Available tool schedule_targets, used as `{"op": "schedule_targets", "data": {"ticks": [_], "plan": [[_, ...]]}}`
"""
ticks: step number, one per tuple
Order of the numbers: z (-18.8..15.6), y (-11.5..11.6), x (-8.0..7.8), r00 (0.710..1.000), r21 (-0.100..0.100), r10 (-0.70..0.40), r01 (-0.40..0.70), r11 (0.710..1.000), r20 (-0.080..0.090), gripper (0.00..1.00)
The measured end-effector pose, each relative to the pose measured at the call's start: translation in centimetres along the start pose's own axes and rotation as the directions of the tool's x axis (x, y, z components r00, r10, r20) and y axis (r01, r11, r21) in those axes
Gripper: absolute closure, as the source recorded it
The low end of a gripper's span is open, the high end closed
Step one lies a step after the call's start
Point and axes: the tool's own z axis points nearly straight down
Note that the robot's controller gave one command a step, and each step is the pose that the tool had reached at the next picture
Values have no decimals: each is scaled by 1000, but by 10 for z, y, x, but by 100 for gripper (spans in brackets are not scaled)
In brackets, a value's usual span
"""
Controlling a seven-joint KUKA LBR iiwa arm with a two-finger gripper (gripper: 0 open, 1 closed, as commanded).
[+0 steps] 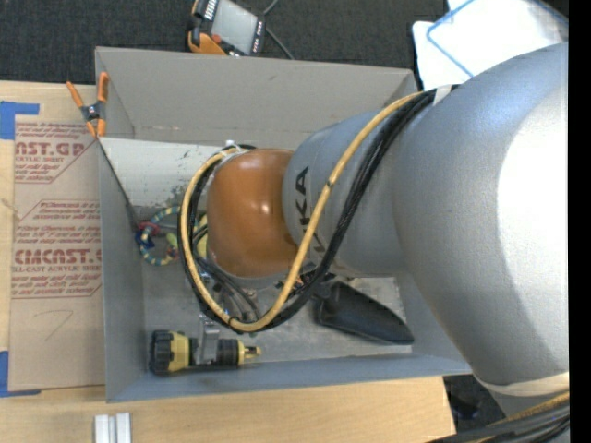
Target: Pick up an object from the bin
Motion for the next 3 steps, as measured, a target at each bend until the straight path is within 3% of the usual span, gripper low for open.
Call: {"op": "schedule_targets", "data": {"ticks": [2,3], "plan": [[8,-1,-1,999,0,-44,44,999,5,0],[31,17,-2,999,0,36,-36,999,1,0]]}}
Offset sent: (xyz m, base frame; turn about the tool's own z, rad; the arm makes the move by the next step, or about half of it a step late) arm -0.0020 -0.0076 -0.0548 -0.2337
